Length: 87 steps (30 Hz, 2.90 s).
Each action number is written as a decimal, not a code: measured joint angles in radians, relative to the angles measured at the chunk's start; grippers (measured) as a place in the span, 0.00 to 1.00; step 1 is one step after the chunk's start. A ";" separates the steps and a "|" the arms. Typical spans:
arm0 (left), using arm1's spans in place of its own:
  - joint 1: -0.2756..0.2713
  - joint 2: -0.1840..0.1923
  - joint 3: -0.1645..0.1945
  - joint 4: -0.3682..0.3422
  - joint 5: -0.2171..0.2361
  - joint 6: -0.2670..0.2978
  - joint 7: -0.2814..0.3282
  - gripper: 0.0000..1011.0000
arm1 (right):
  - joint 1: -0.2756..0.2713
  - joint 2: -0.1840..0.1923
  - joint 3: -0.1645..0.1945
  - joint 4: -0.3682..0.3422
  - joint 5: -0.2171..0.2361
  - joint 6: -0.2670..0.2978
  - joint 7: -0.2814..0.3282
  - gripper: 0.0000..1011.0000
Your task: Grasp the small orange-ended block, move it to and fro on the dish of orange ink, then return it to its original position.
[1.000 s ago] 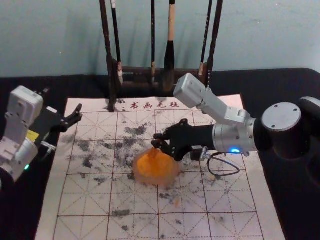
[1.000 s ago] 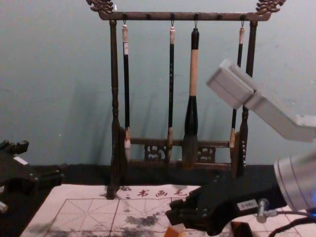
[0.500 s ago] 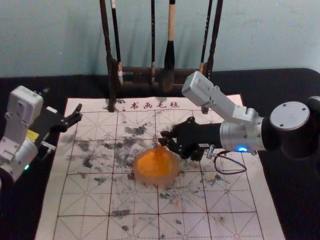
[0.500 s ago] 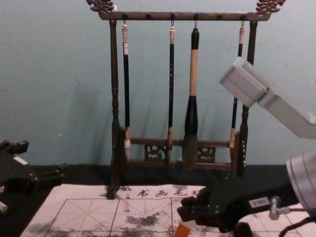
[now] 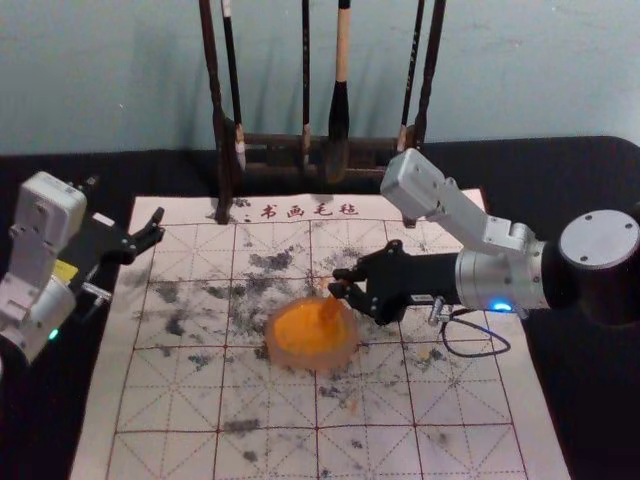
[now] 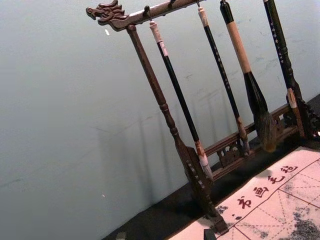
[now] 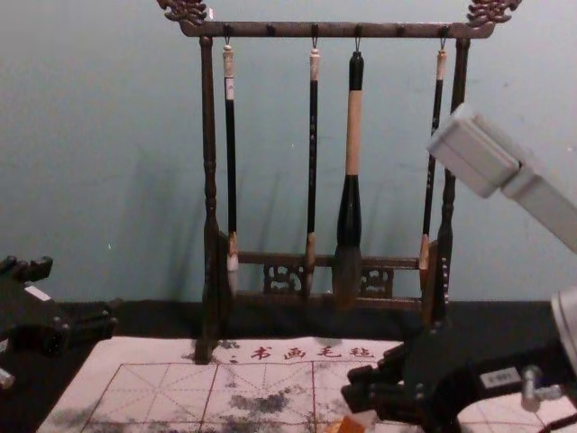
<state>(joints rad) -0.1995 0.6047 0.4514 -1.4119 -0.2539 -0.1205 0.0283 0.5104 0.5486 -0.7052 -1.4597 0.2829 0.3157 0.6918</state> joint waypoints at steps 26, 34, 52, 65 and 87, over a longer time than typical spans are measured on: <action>0.000 0.000 0.000 0.000 0.000 0.000 0.000 0.99 | -0.026 0.021 -0.015 -0.050 0.015 0.006 0.011 0.13; 0.000 0.000 0.000 0.000 0.000 0.000 0.000 0.99 | -0.019 0.006 -0.024 -0.052 0.018 0.009 0.012 0.13; 0.000 0.000 0.000 0.000 0.000 0.000 0.000 0.99 | 0.006 -0.027 -0.052 -0.017 0.011 0.012 0.014 0.13; 0.000 0.000 0.000 0.000 0.000 0.000 0.000 0.99 | 0.016 -0.044 -0.047 0.003 0.010 0.017 0.002 0.13; 0.000 0.000 0.000 0.000 0.000 0.000 0.000 0.99 | 0.027 -0.054 -0.031 0.035 0.005 0.017 -0.014 0.13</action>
<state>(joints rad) -0.1995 0.6047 0.4514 -1.4119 -0.2540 -0.1205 0.0283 0.5369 0.4946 -0.7362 -1.4245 0.2880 0.3326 0.6777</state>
